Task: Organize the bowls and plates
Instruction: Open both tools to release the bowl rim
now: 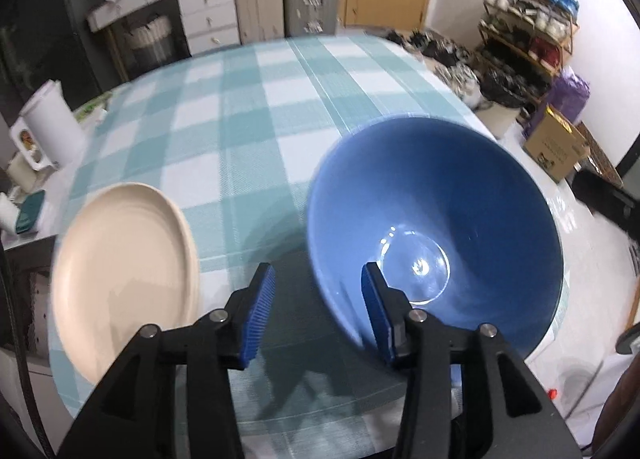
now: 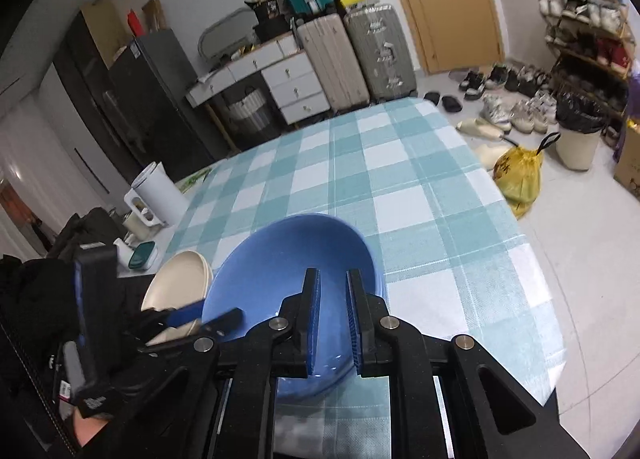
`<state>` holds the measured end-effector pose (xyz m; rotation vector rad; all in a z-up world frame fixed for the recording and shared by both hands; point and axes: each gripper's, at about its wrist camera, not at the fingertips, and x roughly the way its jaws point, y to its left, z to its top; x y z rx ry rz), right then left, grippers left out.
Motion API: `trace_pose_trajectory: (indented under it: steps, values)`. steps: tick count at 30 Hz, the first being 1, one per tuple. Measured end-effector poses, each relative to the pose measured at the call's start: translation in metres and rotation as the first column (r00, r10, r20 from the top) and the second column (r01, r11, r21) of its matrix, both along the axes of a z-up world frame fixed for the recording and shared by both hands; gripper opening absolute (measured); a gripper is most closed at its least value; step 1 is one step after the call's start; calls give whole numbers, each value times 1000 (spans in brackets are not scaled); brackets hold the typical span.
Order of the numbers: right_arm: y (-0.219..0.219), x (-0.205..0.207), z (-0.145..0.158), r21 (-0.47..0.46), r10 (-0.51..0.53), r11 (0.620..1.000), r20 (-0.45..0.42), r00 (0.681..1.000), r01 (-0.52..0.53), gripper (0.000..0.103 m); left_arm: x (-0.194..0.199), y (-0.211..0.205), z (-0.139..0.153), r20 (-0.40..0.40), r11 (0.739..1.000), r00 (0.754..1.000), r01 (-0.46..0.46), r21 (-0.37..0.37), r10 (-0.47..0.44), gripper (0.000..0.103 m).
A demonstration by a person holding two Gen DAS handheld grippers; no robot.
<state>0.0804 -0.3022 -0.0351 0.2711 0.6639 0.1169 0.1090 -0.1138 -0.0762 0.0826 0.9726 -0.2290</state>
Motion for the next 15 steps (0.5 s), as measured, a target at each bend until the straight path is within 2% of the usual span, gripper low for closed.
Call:
trace_pose_trajectory:
  steps: [4, 7, 8, 10, 12, 15]
  values:
    - [10, -26, 1, 0, 6, 1000, 82, 997, -6, 22, -16, 10, 13, 74, 999, 997, -23, -22, 25, 45]
    - [24, -50, 4, -15, 35, 999, 164, 986, -33, 41, -27, 17, 21, 114, 998, 992, -50, -42, 54, 46]
    - [26, -56, 5, 1, 47, 999, 184, 982, -48, 50, -33, 19, 23, 125, 997, 990, -54, -54, 61, 47]
    - [31, -71, 5, 47, 73, 995, 220, 973, -85, 60, -45, 21, 26, 147, 997, 987, -52, -63, 61, 47]
    - [37, -82, 4, 51, 75, 995, 242, 967, -90, 62, -61, 24, 30, 176, 997, 983, -45, -57, 55, 48]
    - [52, -102, -2, -22, 66, 998, 276, 959, -62, 66, -84, 31, 34, 217, 997, 975, -41, -60, 53, 51]
